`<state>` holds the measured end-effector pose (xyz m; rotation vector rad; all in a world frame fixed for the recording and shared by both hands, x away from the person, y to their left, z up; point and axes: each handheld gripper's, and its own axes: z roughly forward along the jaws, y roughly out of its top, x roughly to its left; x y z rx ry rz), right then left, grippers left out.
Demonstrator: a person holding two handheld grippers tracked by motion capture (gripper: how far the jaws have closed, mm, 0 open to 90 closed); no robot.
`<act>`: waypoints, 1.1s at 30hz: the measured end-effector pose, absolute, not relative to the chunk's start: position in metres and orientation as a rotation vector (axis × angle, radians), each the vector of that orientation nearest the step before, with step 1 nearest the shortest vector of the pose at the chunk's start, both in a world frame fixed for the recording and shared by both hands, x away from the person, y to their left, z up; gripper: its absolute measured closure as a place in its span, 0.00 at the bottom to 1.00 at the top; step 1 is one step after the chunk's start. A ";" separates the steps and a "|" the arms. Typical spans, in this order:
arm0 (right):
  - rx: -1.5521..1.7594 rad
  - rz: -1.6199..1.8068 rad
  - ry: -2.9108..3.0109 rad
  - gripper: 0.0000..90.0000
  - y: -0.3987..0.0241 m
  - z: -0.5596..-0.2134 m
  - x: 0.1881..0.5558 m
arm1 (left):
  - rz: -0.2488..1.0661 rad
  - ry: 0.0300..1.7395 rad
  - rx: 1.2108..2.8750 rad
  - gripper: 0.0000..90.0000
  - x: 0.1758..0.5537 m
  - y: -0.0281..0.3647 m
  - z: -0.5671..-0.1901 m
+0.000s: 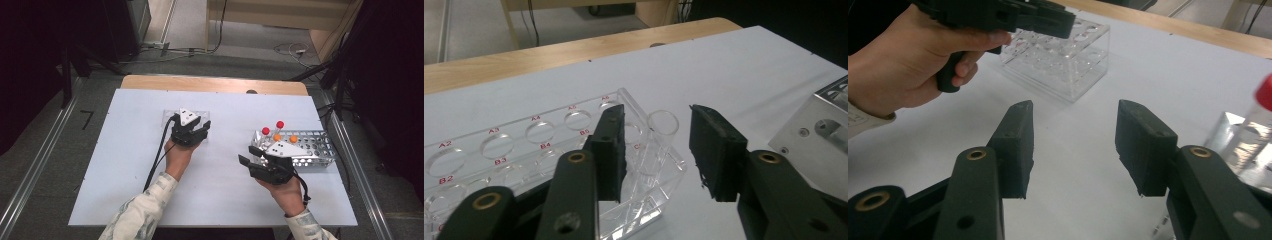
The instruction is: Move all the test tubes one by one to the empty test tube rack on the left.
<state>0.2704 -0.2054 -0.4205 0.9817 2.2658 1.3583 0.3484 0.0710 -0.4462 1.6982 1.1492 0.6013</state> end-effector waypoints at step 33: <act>1.107 1.334 2.016 0.62 -0.254 -0.434 0.282 | 0.582 1.077 1.710 0.14 0.300 0.074 -0.430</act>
